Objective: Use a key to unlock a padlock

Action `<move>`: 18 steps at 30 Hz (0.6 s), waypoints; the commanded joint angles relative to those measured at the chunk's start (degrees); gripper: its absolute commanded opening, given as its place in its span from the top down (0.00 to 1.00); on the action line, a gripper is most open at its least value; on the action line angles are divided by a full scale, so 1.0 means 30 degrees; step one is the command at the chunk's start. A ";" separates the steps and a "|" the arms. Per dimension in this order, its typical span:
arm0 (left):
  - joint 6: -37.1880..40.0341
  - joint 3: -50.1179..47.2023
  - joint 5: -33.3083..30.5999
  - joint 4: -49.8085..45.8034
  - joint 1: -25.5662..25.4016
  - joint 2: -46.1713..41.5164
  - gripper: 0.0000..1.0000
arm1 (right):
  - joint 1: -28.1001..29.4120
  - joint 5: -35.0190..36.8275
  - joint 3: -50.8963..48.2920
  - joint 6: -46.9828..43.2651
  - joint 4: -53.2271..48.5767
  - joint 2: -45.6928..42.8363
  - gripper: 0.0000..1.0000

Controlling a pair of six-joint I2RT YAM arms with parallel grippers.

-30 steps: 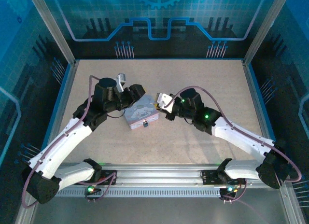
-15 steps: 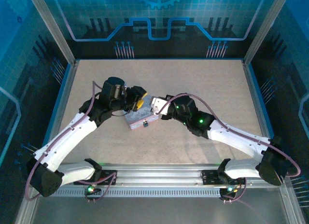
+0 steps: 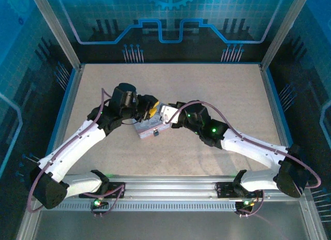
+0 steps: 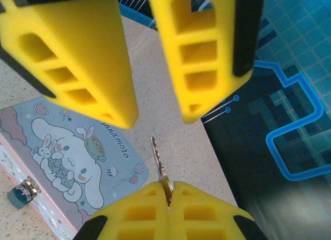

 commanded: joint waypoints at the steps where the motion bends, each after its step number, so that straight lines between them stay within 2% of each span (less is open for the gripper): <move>1: -0.0351 -0.0194 0.0338 0.0421 -0.0276 0.0256 0.66 | 0.0383 0.0320 0.0122 -0.0207 0.0813 0.0267 1.00; 4: -0.0517 -0.0279 0.0340 0.0805 -0.0413 0.0386 0.67 | 0.0381 0.0251 0.0152 -0.0125 0.0902 0.0324 1.00; 16: -0.0499 -0.0257 0.0255 0.1000 -0.0585 0.0783 0.95 | 0.0385 0.0365 -0.0105 -0.0060 0.0785 0.0124 1.00; 18: -0.0385 -0.0250 0.0260 0.1014 -0.0582 0.0815 1.00 | 0.0345 0.0306 -0.0140 0.0052 0.0703 0.0040 0.97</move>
